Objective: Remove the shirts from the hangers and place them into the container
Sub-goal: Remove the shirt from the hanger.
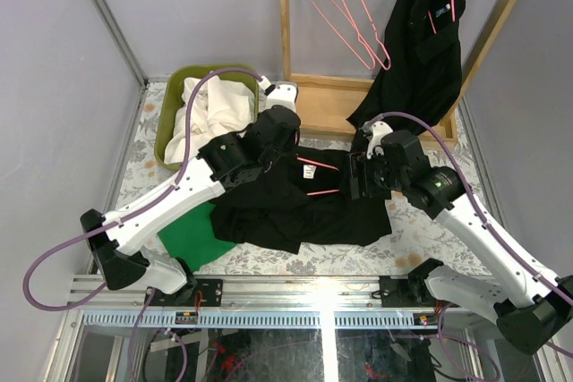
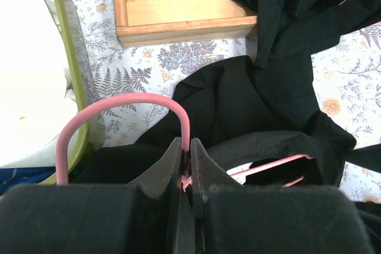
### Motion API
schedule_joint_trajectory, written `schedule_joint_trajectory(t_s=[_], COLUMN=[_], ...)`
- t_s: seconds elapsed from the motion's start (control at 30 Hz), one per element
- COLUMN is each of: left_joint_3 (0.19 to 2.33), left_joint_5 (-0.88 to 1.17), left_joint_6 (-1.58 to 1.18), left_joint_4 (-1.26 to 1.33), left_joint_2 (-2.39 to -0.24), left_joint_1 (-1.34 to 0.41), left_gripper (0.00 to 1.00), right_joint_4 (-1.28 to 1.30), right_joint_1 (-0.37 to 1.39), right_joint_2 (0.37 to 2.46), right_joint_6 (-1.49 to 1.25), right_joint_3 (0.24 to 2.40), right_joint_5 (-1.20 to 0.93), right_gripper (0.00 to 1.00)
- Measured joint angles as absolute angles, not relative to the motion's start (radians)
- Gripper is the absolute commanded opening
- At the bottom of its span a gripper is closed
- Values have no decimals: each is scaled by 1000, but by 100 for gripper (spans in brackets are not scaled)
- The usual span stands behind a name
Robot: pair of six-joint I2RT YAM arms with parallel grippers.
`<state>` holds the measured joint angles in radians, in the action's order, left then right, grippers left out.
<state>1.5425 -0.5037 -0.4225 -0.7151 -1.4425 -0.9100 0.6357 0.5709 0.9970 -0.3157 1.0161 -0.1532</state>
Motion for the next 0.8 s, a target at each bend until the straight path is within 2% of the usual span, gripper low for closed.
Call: schedule_joint_trajectory(t_s=[0.07,0.1,0.13,0.17,0.2,0.27,0.37,0.5,0.57,0.7,0.8], left_joint_3=[1543,1543,1543,1543,1543,1542,1527,1493,1478,1447,1436], left_joint_5=[-500,-496,-494,-492,-490,-485,-468,-435,-418,-395,-376], left_joint_6=[-422,-422,-421,-420,-417,-407,-391,-355,-337,-315,-304], left_joint_4=[-715,-715,-715,-715,-714,-713,-702,-682,-665,-631,-612], left_joint_2=[-1443,-1443,-1443,-1443,-1443,-1442,-1430,-1391,-1369,-1324,-1303], left_joint_1=[-910,-910,-910,-910,-910,-910,-910,-910,-910,-915,-916], left_gripper=[0,0,0,0,0,0,0,0,0,0,0], right_joint_4=[630,627,625,621,615,593,544,510,492,480,479], right_joint_1=[583,585,587,587,587,587,588,588,589,589,590], right_joint_2=[1013,1019,1027,1031,1031,1016,955,876,842,810,807], right_joint_6=[-316,-317,-318,-316,-320,-321,-348,-365,-363,-342,-315], right_joint_3=[1016,1016,1016,1016,1015,1006,965,928,908,867,839], right_joint_5=[-110,-87,-57,-24,19,74,158,266,323,368,384], right_gripper=[69,63,54,39,27,11,4,1,2,9,10])
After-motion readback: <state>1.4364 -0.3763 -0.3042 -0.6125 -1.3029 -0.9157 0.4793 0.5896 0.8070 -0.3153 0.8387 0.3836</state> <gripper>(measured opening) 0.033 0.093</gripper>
